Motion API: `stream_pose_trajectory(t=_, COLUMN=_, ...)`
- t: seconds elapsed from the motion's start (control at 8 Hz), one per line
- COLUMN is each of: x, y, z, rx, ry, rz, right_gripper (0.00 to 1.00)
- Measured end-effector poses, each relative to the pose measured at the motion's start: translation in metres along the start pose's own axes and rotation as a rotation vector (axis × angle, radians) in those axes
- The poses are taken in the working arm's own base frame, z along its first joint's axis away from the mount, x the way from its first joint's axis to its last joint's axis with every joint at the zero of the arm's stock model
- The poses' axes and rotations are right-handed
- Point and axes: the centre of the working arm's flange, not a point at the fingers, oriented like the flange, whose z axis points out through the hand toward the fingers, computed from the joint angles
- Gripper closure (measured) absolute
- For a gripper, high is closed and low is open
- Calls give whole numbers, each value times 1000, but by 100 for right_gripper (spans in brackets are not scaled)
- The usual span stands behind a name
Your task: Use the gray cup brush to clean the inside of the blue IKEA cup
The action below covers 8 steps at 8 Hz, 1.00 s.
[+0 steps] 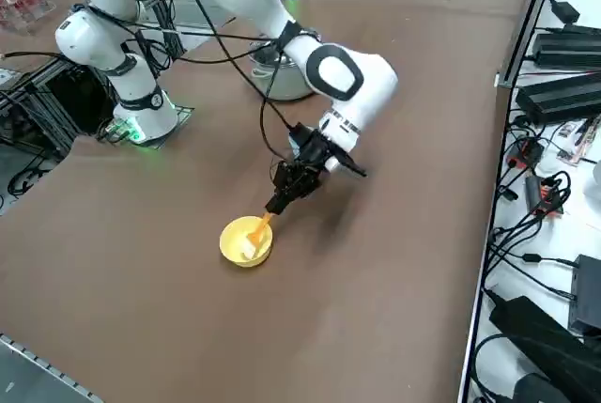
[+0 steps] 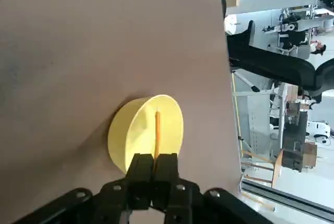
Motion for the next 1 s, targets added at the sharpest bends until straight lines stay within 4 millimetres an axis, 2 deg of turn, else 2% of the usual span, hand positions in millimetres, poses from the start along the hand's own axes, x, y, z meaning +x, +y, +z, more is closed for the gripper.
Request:
stream_pose_trajectory(t=0.25, x=5, y=34, z=-27, rx=50, ry=-8, rz=-35, right_gripper=97)
stream_pose_trajectory(t=0.62, x=-7, y=105, z=-86, rx=213, ry=-31, rz=-134, right_gripper=97)
stream_pose_trajectory(t=0.75, x=-17, y=119, z=-108, rx=274, ry=-28, rz=-165, right_gripper=97)
stream_pose_trajectory(t=1.0, x=-44, y=122, z=-153, rx=421, ry=-18, rz=-272, right_gripper=97)
